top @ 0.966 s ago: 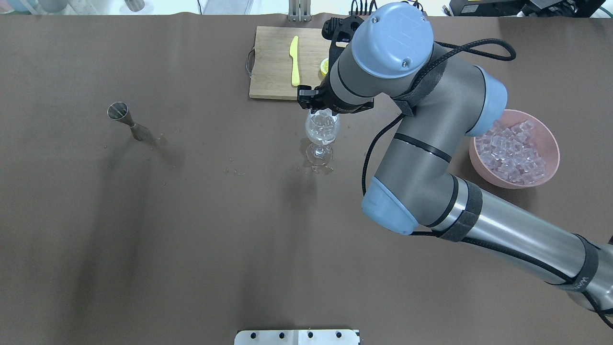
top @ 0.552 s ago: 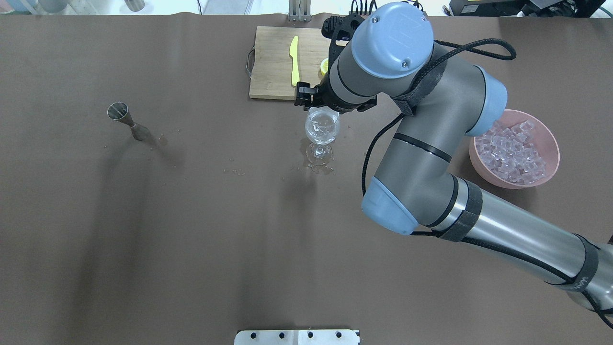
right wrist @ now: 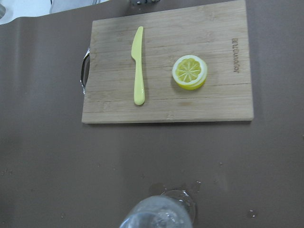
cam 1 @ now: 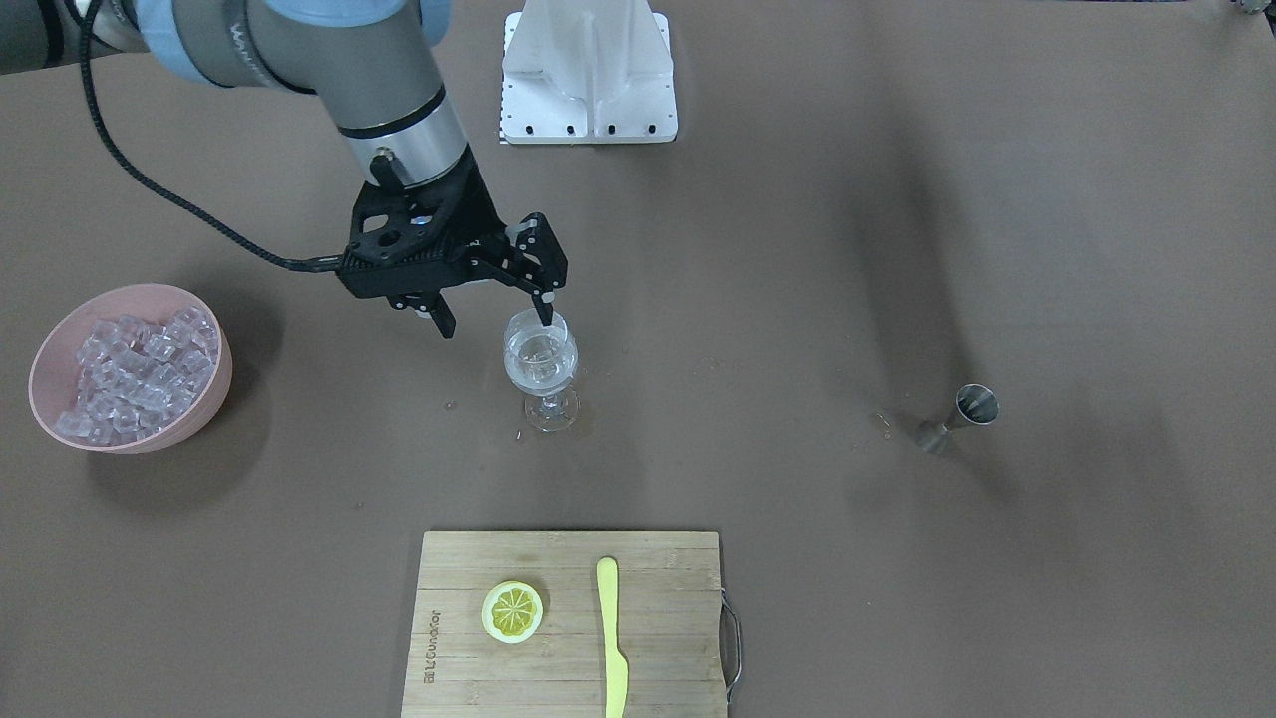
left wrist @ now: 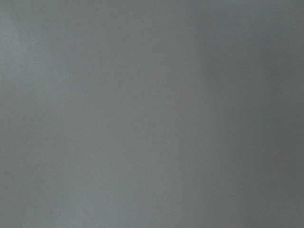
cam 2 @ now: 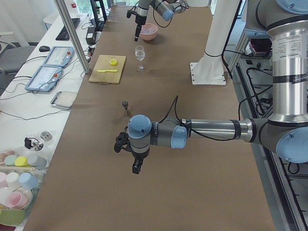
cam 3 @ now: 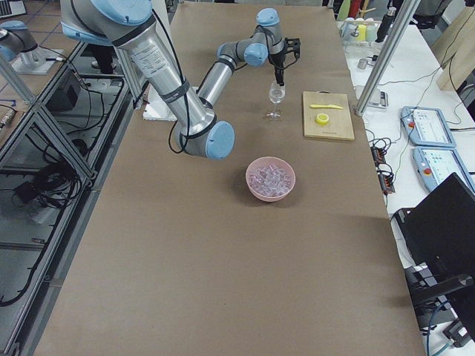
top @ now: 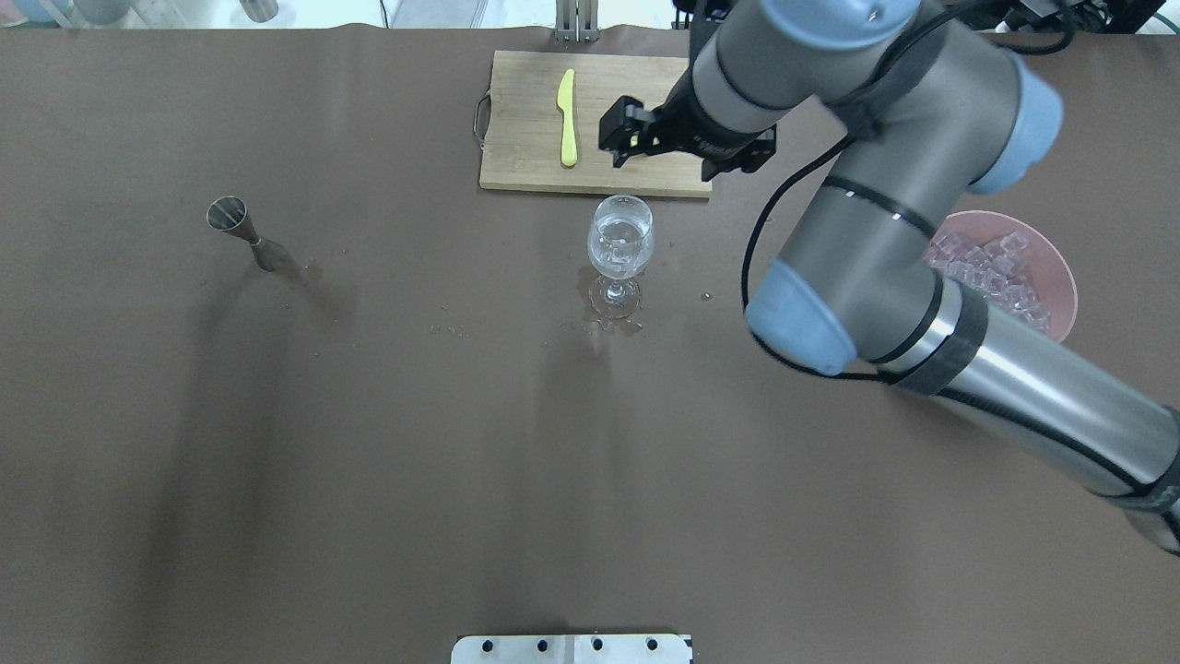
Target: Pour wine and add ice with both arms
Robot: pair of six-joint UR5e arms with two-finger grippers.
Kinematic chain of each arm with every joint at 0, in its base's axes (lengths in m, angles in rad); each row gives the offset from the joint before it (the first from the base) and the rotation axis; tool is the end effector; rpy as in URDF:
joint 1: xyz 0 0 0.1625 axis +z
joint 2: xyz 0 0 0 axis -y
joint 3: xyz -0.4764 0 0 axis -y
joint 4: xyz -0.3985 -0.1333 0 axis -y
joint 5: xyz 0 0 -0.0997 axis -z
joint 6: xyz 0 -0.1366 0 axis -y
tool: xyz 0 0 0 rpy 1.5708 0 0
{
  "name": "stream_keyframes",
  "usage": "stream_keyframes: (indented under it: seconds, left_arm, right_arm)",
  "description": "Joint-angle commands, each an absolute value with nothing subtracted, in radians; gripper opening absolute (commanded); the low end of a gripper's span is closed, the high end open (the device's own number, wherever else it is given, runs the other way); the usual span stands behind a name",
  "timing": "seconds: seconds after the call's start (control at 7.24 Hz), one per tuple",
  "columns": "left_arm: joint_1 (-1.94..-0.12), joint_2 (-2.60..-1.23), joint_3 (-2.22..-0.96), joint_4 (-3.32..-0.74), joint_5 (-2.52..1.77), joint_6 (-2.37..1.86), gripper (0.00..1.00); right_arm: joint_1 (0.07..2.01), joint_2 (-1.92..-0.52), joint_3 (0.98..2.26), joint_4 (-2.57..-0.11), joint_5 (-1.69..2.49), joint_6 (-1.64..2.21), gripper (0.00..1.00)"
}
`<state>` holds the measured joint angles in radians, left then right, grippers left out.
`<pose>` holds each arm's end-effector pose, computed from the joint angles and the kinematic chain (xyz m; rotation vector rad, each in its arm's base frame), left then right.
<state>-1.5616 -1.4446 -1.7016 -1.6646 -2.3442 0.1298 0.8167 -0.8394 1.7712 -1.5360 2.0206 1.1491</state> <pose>-0.0338 -0.4477 0.7207 0.1400 0.7667 0.1700 -0.4348 -0.5708 0.1850 0.2138 -1.0124 0.1419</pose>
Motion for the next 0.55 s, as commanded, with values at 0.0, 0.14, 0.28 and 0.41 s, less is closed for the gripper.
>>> stream_keyframes:
  seconds: [0.0, 0.14, 0.28, 0.41]
  left_arm:
    - [-1.562, -1.442, -1.692, -1.658, -2.342, 0.063, 0.98]
    - [-1.562, -1.439, -1.687, -1.658, -2.344, 0.066, 0.98]
    - [-1.562, -1.439, -1.684, -1.658, -2.344, 0.066, 0.98]
    - [-1.562, -1.439, -1.687, -1.658, -2.344, 0.067, 0.98]
  right_arm:
    - [1.002, -0.958, 1.816, -1.537, 2.215, 0.931, 1.00]
    - [1.067, -1.015, 1.819, -1.537, 2.248, 0.805, 1.00]
    - [1.145, -1.104, 1.822, -1.536, 2.302, 0.628, 1.00]
    - [1.231, -1.240, 1.841, -1.536, 2.306, 0.390, 1.00]
